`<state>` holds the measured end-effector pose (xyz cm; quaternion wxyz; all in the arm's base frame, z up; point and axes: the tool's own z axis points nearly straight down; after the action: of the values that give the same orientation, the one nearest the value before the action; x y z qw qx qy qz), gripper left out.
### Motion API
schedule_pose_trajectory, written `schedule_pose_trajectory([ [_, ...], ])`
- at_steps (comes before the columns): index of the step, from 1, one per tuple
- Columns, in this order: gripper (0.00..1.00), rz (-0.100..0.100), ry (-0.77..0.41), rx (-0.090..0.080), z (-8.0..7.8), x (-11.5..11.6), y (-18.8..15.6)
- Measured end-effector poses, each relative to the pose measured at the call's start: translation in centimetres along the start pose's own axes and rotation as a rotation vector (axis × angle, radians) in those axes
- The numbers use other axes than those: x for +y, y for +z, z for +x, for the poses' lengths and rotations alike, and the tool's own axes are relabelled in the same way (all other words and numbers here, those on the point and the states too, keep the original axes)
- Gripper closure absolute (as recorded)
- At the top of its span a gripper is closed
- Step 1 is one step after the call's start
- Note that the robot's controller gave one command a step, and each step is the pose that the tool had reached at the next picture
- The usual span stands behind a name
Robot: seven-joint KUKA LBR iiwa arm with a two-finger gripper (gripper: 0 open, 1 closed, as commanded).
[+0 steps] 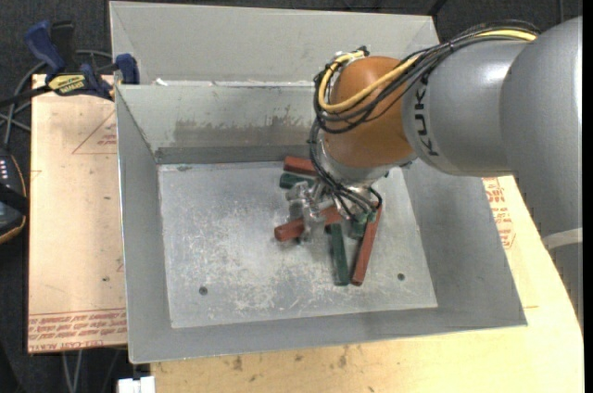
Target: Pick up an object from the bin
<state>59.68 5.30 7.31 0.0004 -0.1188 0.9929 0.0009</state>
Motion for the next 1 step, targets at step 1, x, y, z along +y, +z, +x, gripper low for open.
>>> schedule_pose_trajectory([
  [1,1.00,0.002,0.011,-0.008,7.92,1.53,-16.65],
])
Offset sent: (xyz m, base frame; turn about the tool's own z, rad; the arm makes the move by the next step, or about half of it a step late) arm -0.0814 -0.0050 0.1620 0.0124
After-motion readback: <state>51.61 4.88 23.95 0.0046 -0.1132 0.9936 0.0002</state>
